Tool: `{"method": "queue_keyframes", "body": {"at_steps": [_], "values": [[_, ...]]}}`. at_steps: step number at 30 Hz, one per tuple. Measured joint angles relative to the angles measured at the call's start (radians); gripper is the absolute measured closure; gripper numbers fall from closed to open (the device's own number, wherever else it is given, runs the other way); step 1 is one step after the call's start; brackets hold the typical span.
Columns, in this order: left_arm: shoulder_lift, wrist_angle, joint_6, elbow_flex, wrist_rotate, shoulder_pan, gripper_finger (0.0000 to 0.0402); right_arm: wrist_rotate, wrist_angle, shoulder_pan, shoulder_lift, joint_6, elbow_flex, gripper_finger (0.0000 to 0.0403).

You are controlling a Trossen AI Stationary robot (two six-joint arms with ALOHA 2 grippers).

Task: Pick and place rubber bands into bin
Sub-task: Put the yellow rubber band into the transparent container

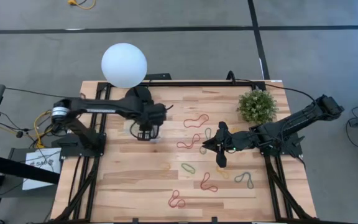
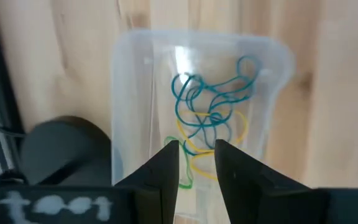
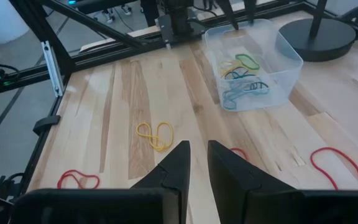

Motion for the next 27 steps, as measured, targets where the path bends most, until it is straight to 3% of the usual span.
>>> {"method": "queue_keyframes", "body": {"at_steps": [6,14,27], "values": [[-0.174,-0.049,-0.112,0.010,0.011,-0.082,0.0307,0.000,0.000,0.000,0.000,0.000,0.000,0.0353],[-0.380,0.093,-0.320,-0.168,0.048,-0.230,0.0307,0.000,0.000,0.000,0.000,0.000,0.000,0.0353],[-0.435,0.180,-0.643,-0.535,0.020,-0.441,0.0307,0.000,0.000,0.000,0.000,0.000,0.000,0.0353]]}}
